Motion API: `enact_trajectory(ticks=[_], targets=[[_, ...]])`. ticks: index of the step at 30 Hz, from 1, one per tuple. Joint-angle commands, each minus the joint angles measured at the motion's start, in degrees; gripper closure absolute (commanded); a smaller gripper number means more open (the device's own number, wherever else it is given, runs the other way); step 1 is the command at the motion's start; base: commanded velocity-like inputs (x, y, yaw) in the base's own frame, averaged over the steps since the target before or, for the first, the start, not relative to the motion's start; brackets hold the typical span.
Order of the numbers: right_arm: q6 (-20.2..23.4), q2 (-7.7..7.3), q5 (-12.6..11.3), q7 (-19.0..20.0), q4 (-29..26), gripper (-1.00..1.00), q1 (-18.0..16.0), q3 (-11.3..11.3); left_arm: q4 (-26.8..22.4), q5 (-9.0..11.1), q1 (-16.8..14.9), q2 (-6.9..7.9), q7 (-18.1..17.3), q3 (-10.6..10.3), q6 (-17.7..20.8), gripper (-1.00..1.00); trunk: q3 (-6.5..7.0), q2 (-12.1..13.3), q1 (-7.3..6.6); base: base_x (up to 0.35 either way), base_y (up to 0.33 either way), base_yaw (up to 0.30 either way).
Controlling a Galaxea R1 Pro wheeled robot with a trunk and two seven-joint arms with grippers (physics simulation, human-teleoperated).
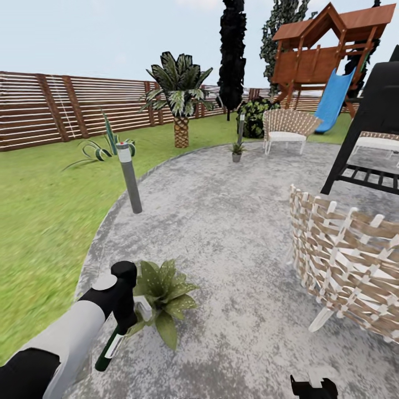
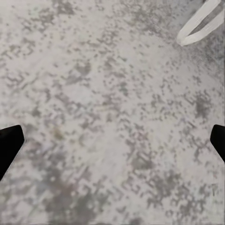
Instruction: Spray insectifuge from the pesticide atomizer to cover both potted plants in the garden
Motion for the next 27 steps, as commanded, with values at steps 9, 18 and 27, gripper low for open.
enact_trajectory(ticks=[9, 18, 27], targets=[[-0.19, -0.06, 0.61, -0.36, 0.11, -1.0, -0.04, -0.3, -0.07, 0.33, -0.02, 1.42, -0.54, -0.03, 1.38, 1.0, -0.05, -0.02, -0.01, -0.005, -0.005, 0.182], [-0.19, -0.08, 0.71, -0.36, 0.19, -1.0, -0.04, -0.28, -0.1, 1.75, 3.79, 0.42, 4.22, 3.48, 1.71, 1.0, -0.05, -0.02, -0.01, 0.0, 0.0, 0.002], [-0.15, -0.12, 0.7, -0.36, 0.18, -1.0, -0.04, -0.3, -0.07, 1.77, 4.01, -0.02, 8.59, 9.12, 1.68, 1.0, -0.05, -0.02, -0.01, 0.0, -0.081, 0.0]])
